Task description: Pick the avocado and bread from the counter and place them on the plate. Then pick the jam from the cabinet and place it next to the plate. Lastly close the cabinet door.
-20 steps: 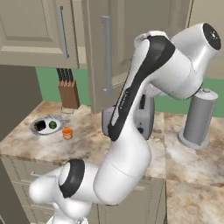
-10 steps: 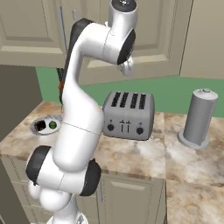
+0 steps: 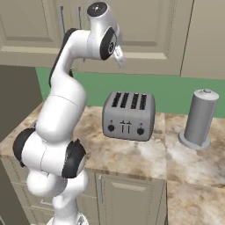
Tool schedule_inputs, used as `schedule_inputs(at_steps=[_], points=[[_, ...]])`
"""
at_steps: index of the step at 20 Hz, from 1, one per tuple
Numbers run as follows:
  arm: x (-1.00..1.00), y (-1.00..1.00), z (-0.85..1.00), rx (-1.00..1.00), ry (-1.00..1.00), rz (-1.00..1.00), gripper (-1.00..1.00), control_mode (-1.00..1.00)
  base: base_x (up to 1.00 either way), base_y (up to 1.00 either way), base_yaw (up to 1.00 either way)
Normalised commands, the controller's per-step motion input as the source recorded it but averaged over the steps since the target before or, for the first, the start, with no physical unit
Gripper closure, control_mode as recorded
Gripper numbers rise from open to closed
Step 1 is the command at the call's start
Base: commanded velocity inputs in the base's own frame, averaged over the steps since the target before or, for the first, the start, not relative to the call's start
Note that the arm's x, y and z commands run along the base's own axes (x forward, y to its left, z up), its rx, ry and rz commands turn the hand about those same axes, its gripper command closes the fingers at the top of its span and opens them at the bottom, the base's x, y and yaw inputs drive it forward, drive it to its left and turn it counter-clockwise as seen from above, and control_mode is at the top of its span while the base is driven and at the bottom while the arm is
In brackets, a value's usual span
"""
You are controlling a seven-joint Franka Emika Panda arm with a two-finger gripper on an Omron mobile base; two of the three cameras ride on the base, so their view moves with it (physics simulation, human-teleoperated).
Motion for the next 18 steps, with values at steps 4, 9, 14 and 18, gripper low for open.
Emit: schedule_inputs(at_steps=[4, 9, 14, 18], points=[[1.0, 0.23, -0.06, -0.13, -0.07, -0.12, -1.0, -1.0, 0.0, 0.0, 0.0], [1.0, 0.03, -0.04, -0.03, -0.14, -0.02, -1.0, -1.0, 0.0, 0.0, 0.0], [0.97, -0.1, -0.02, 0.0, -0.17, 0.01, -1.0, -1.0, 0.0, 0.0, 0.0], [0.28, -0.04, -0.31, -0.02, -0.35, 0.15, -1.0, -1.0, 0.0, 0.0, 0.0]])
